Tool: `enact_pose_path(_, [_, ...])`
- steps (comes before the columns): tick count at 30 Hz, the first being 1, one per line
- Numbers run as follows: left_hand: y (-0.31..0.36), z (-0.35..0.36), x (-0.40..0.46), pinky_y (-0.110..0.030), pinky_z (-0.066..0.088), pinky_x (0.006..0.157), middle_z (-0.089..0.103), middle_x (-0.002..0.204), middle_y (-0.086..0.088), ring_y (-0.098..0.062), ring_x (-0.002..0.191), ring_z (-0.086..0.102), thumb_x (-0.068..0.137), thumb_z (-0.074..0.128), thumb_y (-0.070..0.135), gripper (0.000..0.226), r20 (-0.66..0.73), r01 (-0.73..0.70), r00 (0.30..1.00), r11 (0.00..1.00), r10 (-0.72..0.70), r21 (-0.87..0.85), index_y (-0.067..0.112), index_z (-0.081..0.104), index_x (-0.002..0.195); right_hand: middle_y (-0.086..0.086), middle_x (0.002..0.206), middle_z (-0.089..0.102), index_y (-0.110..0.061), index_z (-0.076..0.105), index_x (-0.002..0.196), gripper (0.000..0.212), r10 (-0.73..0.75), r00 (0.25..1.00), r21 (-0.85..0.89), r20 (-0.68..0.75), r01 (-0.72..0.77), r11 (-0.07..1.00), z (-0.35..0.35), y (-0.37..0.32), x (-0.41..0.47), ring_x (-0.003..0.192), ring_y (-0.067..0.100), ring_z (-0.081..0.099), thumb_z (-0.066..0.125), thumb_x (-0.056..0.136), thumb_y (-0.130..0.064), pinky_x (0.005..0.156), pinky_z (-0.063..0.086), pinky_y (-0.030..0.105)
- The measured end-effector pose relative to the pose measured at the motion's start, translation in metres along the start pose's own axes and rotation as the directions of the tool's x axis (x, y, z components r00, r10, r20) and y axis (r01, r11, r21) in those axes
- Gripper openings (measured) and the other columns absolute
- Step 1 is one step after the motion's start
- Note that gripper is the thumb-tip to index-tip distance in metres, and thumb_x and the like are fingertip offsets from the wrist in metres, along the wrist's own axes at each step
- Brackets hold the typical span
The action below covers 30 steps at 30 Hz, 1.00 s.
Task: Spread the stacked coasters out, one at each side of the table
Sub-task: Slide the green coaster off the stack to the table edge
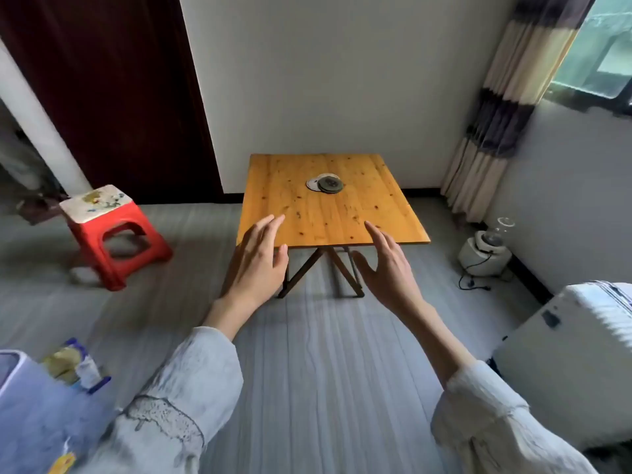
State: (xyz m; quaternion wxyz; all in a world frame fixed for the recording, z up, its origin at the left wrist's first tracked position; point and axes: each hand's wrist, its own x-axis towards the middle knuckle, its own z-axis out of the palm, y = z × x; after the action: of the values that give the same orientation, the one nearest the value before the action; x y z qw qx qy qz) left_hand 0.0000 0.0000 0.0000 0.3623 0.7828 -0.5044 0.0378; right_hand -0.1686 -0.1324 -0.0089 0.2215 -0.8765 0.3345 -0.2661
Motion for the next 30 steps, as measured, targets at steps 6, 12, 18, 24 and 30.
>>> enact_pose_path(6, [-0.022, 0.065, 0.038, -0.023, 0.025, 0.104, 0.038, 0.143, -0.005, -0.018, 0.133, 0.035, 0.091, 0.043, 0.017, 0.045, 0.030, 0.166, 0.986, 0.983, -0.164, -0.083, 0.014, 0.035, 0.135, 0.003, 0.148, 0.039, -0.022, 0.026, 0.144, 0.058, 0.030, 0.997, 0.062, 0.071, -0.035, 0.997, 0.031, 0.050, 0.047, 0.134, 0.023, 0.039, 0.051, 0.093, -0.034, 0.107, 0.037, 0.040])
enact_pose_path(12, [-0.031, 0.130, 0.100, -0.022, 0.027, 0.101, 0.040, 0.141, -0.002, -0.016, 0.130, 0.037, 0.091, 0.043, 0.021, 0.043, 0.050, 0.255, 0.967, 0.959, -0.250, -0.123, 0.017, 0.037, 0.133, 0.004, 0.146, 0.042, -0.019, 0.028, 0.144, 0.059, 0.021, 0.994, 0.078, 0.108, -0.029, 0.997, 0.032, 0.114, 0.116, 0.133, 0.022, 0.041, 0.053, 0.092, -0.032, 0.105, 0.038, 0.037])
enact_pose_path(18, [-0.049, 0.171, 0.171, -0.022, 0.027, 0.102, 0.041, 0.140, -0.001, -0.016, 0.130, 0.037, 0.091, 0.044, 0.021, 0.042, 0.097, 0.287, 0.956, 0.952, -0.277, -0.109, 0.018, 0.038, 0.133, 0.006, 0.145, 0.042, -0.020, 0.026, 0.144, 0.059, 0.053, 0.986, 0.070, 0.159, -0.064, 0.995, 0.045, 0.158, 0.193, 0.133, 0.023, 0.039, 0.052, 0.092, -0.031, 0.106, 0.037, 0.037])
enact_pose_path(24, [-0.082, 0.216, 0.252, -0.020, 0.025, 0.103, 0.037, 0.142, 0.001, -0.013, 0.131, 0.035, 0.092, 0.043, 0.022, 0.044, 0.227, 0.209, 0.955, 0.976, -0.191, -0.060, 0.018, 0.036, 0.135, 0.007, 0.146, 0.042, -0.018, 0.025, 0.145, 0.061, 0.059, 0.978, 0.035, 0.202, -0.068, 0.997, 0.076, 0.195, 0.279, 0.133, 0.023, 0.040, 0.052, 0.092, -0.032, 0.106, 0.037, 0.035])
enact_pose_path(30, [-0.142, 0.259, 0.341, -0.018, 0.023, 0.102, 0.037, 0.142, -0.001, -0.014, 0.132, 0.034, 0.092, 0.043, 0.019, 0.042, 0.253, 0.266, 0.938, 0.960, -0.237, -0.088, 0.015, 0.038, 0.134, 0.008, 0.146, 0.042, -0.019, 0.023, 0.146, 0.061, 0.108, 0.958, -0.009, 0.267, -0.110, 0.994, 0.125, 0.229, 0.373, 0.133, 0.023, 0.040, 0.050, 0.093, -0.032, 0.106, 0.038, 0.035])
